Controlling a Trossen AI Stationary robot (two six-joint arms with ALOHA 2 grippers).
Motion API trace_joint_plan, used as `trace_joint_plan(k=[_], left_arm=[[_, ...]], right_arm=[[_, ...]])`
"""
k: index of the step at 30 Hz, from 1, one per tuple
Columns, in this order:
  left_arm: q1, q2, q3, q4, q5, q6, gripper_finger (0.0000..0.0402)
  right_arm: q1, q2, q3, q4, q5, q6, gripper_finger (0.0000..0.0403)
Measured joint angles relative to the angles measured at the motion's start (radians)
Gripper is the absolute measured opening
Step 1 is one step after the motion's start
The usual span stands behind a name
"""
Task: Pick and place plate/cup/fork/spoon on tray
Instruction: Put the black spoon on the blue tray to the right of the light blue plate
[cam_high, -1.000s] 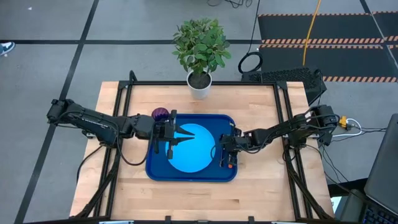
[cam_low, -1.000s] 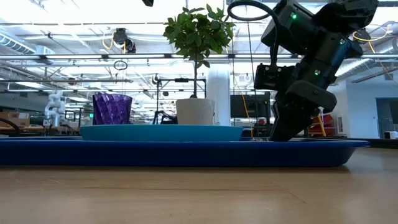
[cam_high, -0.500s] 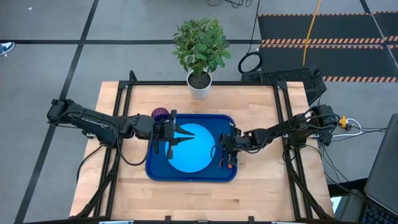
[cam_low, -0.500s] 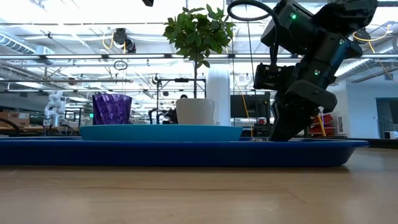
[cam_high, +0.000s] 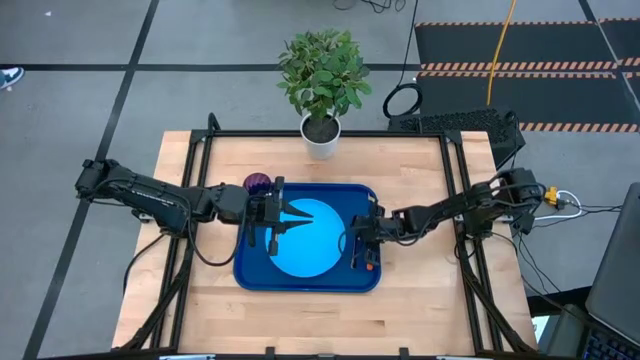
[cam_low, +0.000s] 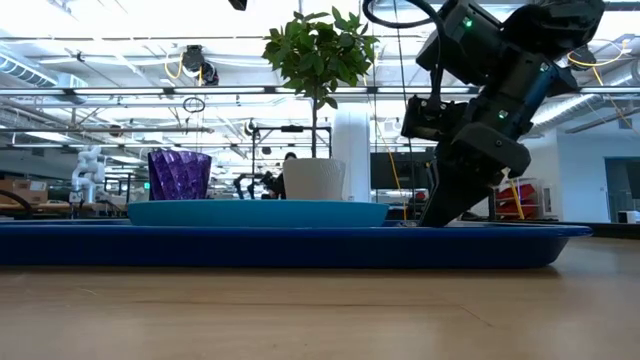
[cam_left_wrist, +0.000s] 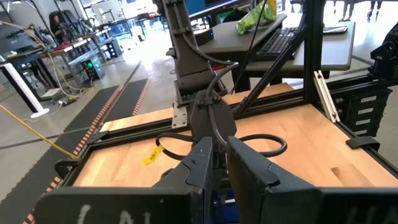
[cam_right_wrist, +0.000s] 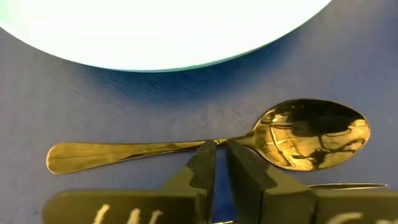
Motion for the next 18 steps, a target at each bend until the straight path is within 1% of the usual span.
trace_joint_plan(k=[9,13,18], left_arm=[[0.000,0.000,0.000,0.000,0.000,0.000,0.0051],[0.000,0.000,0.000,0.000,0.000,0.000,0.0051],[0.000,0.000,0.000,0.000,0.000,0.000,0.0051]], right_arm=[[-0.003,-0.010,0.000,-0.010,0.010,-0.029,0.0034],[-0.004,-0.053,0.000,-0.007,0.079,-0.061,0.0034],[-0.004,-0.151,0.000,-0.012,0.192,-0.103,0.0034]])
